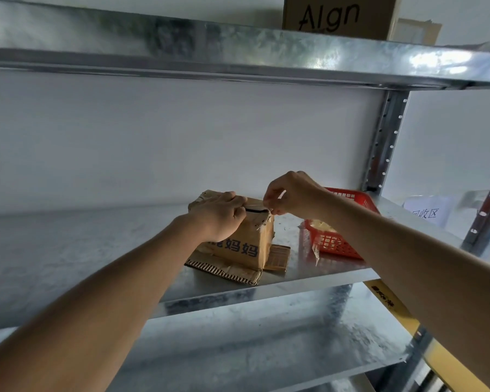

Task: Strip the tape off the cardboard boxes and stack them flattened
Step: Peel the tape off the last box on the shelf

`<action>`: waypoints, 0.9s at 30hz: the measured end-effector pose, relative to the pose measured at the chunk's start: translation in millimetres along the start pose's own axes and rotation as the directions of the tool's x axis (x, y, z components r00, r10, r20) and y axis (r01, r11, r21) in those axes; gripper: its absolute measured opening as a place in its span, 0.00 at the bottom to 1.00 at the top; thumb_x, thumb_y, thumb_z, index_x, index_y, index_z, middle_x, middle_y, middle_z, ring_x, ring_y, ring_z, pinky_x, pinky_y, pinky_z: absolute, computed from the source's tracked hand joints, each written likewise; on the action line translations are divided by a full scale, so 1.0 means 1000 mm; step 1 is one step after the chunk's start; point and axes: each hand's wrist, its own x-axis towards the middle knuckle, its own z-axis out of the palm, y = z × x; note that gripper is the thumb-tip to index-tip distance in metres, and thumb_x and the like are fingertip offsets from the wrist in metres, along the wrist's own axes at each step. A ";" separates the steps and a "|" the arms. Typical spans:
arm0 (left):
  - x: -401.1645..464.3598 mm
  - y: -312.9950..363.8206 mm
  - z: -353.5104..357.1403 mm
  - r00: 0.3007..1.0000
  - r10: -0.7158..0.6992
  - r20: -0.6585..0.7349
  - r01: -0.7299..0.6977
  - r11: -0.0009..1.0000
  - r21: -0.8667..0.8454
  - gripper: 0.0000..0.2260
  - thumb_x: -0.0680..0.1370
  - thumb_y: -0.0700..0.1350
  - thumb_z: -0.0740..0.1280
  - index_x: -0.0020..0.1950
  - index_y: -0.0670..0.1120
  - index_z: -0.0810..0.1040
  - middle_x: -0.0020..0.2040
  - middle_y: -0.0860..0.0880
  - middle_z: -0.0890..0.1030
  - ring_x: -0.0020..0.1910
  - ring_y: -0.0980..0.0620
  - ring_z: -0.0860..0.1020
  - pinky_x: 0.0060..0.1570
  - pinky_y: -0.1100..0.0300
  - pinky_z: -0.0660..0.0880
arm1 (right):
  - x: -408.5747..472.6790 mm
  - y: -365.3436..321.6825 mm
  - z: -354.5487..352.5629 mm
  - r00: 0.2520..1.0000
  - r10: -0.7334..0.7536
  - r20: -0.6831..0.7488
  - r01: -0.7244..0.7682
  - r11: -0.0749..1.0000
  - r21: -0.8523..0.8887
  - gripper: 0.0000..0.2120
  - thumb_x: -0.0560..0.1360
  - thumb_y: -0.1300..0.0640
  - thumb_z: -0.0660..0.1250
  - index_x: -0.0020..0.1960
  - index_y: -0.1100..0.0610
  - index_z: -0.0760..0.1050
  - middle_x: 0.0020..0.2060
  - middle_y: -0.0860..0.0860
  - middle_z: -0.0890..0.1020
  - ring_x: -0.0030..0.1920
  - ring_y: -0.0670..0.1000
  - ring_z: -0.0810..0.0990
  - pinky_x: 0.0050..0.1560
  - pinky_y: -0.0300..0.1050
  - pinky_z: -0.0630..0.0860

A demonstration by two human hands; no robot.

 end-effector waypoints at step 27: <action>0.007 -0.009 0.007 0.994 0.025 -0.105 -0.032 0.997 -0.067 0.21 0.86 0.57 0.48 0.80 0.59 0.63 0.81 0.57 0.61 0.78 0.50 0.61 0.65 0.51 0.63 | -0.034 0.016 0.041 0.907 -0.241 -0.345 0.186 0.965 -0.187 0.05 0.83 0.62 0.64 0.55 0.63 0.70 0.54 0.61 0.83 0.44 0.58 0.84 0.41 0.55 0.84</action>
